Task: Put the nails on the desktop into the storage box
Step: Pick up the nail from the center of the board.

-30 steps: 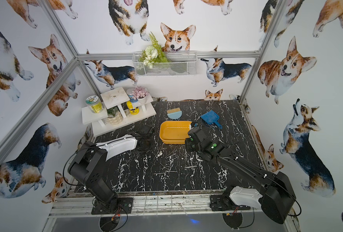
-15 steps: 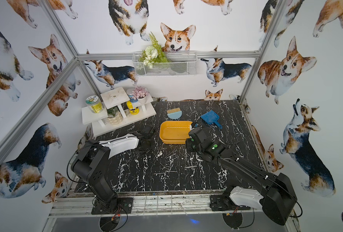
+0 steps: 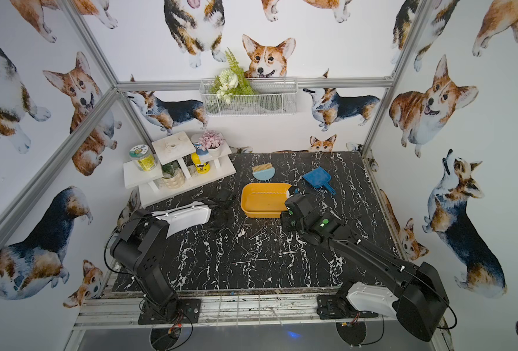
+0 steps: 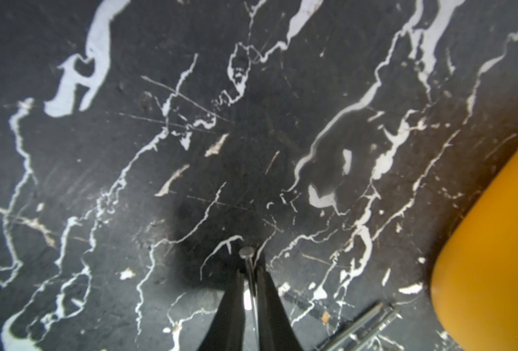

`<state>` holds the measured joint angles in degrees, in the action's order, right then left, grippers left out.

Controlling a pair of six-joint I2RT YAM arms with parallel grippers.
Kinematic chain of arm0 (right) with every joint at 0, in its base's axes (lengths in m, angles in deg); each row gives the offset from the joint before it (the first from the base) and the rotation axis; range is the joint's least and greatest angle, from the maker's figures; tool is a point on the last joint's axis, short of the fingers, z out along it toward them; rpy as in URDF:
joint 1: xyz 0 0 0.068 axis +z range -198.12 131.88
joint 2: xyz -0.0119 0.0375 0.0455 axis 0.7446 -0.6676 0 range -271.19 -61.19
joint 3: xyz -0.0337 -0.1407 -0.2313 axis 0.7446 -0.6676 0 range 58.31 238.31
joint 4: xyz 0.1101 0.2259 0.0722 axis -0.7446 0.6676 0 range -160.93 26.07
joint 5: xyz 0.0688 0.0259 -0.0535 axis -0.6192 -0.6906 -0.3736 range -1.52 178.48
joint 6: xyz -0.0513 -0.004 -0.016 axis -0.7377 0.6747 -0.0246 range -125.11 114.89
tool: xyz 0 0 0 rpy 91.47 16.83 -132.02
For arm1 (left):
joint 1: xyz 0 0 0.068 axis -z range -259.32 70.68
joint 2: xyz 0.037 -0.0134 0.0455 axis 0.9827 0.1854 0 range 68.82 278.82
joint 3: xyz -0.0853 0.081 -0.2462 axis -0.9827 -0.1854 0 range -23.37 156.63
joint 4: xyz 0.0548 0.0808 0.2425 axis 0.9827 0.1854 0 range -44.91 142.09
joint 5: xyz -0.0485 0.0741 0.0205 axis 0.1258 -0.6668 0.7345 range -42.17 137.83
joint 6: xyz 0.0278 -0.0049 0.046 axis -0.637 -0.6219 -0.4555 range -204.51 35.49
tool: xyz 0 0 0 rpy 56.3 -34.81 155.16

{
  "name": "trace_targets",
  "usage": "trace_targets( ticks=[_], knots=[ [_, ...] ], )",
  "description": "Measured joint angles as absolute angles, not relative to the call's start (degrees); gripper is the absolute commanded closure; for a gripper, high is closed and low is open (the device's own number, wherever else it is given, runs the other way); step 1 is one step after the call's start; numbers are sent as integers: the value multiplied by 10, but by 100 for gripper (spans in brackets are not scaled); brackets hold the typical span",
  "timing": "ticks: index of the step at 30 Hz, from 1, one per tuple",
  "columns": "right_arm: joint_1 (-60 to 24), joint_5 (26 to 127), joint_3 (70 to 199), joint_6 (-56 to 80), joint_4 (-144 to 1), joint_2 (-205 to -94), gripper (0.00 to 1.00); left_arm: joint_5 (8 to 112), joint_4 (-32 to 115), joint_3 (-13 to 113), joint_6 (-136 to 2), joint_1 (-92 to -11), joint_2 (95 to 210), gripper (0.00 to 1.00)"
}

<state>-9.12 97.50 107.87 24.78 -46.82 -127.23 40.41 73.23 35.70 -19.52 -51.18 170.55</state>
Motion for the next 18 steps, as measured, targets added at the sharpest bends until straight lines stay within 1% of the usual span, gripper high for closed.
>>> trace_targets(
  ticks=[3,7,18],
  knots=[
    [-91,975,1076,248,-469,-1272,57,403,731,354,-195,-512,1705,91],
    [-91,975,1073,248,-469,-1272,57,404,721,353,-195,-512,1707,100],
    [-91,968,1063,247,-472,-1267,57,403,725,359,-205,-512,1704,100]
  ],
)
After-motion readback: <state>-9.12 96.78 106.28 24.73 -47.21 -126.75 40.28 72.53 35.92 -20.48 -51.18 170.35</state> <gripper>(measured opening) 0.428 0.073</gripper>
